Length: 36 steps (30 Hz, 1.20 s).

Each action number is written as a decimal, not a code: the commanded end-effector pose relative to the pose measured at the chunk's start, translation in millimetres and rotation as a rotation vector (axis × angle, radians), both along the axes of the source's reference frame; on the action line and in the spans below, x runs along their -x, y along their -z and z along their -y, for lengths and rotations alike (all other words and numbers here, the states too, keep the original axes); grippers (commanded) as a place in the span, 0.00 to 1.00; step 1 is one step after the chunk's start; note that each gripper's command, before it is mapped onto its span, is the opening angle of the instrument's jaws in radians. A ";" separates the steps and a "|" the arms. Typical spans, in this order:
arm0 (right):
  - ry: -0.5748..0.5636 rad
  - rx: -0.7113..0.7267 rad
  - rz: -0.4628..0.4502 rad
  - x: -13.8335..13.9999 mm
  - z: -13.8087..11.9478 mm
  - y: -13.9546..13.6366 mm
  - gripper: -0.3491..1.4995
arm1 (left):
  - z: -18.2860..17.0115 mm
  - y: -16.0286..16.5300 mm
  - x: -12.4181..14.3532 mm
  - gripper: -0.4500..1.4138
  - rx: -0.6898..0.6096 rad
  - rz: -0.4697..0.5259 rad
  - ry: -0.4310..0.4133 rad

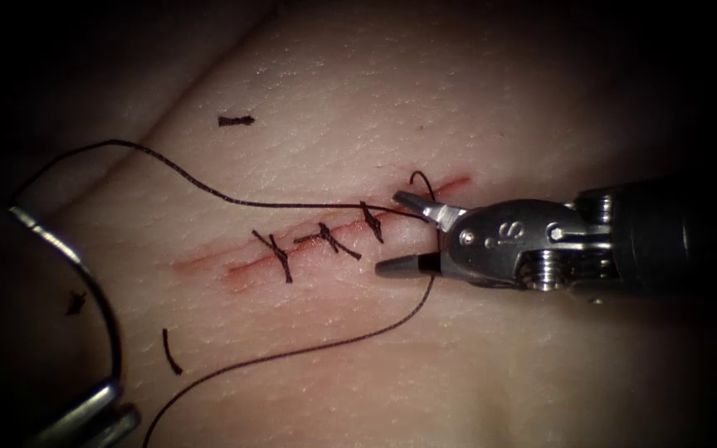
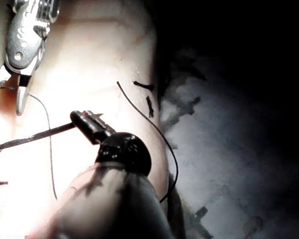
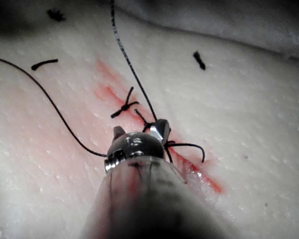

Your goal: Wound Closure

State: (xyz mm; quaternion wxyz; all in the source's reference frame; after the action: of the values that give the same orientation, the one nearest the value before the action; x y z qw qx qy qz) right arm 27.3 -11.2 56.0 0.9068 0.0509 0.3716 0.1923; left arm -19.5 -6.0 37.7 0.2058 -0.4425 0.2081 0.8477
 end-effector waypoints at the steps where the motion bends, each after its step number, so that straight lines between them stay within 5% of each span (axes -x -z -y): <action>1: 0.002 -0.008 0.011 0.0 0.7 -1.1 0.73 | 0.6 -0.4 0.5 0.00 -0.003 0.000 -0.001; 6: 0.006 -0.005 0.033 0.6 0.7 -2.7 0.64 | 0.9 -0.5 0.8 0.00 0.000 0.001 -0.002; 14: 0.008 -0.015 0.069 0.2 0.5 -5.8 0.63 | 1.4 -0.5 0.7 0.01 0.005 0.000 0.001; 18: 0.045 -0.051 0.076 0.7 2.3 -7.4 0.24 | 1.4 -0.4 0.7 0.01 0.005 -0.001 0.001; 19: 0.045 -0.057 0.071 1.1 2.1 -7.4 0.00 | 1.4 -0.4 0.7 0.01 0.005 -0.001 0.001; 29: 0.035 -0.053 0.024 1.8 2.7 -5.2 0.00 | 1.6 -0.1 0.6 0.01 0.005 -0.002 0.001; 36: 0.073 -0.071 -0.030 3.3 7.6 2.8 0.00 | 1.1 -2.4 0.6 0.01 0.010 -0.007 0.004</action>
State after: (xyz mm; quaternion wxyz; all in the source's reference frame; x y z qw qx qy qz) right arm 23.3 -17.8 52.7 0.9052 0.0970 0.3764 0.1717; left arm -19.6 -6.5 39.8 0.2043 -0.4400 0.2158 0.8474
